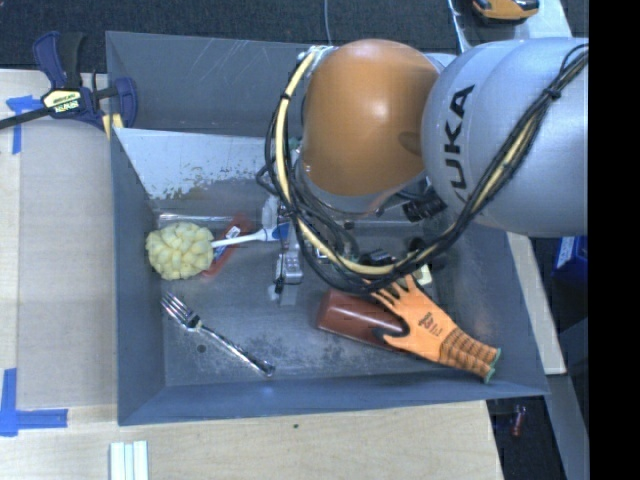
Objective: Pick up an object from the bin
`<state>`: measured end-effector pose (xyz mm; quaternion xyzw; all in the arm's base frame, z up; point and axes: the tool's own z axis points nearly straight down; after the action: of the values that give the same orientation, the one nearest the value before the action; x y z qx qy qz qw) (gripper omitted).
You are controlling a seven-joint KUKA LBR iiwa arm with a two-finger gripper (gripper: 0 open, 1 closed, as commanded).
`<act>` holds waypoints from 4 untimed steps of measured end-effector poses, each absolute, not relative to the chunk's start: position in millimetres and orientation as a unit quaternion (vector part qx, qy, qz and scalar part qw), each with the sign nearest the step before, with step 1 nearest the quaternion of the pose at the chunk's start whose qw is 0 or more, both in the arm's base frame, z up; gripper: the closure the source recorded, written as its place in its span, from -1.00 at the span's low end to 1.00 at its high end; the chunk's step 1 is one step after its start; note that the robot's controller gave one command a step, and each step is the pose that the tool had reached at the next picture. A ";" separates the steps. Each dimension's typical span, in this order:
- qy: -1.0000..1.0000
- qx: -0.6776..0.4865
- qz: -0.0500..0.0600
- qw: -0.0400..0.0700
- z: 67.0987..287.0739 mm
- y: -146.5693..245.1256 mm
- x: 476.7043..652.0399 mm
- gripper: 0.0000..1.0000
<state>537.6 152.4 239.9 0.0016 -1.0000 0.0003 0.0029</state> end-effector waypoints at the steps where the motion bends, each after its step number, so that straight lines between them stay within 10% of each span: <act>1: -1.000 0.000 0.000 -0.001 244.0 151.7 538.8 -1.00; 4: -0.996 0.085 -0.001 -0.003 224.7 154.2 558.7 -1.00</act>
Offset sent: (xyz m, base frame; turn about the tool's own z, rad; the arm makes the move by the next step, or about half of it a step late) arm -0.0065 -0.0130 0.0207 -0.3515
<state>558.7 154.2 224.7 0.0846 -0.9964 -0.0011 -0.0033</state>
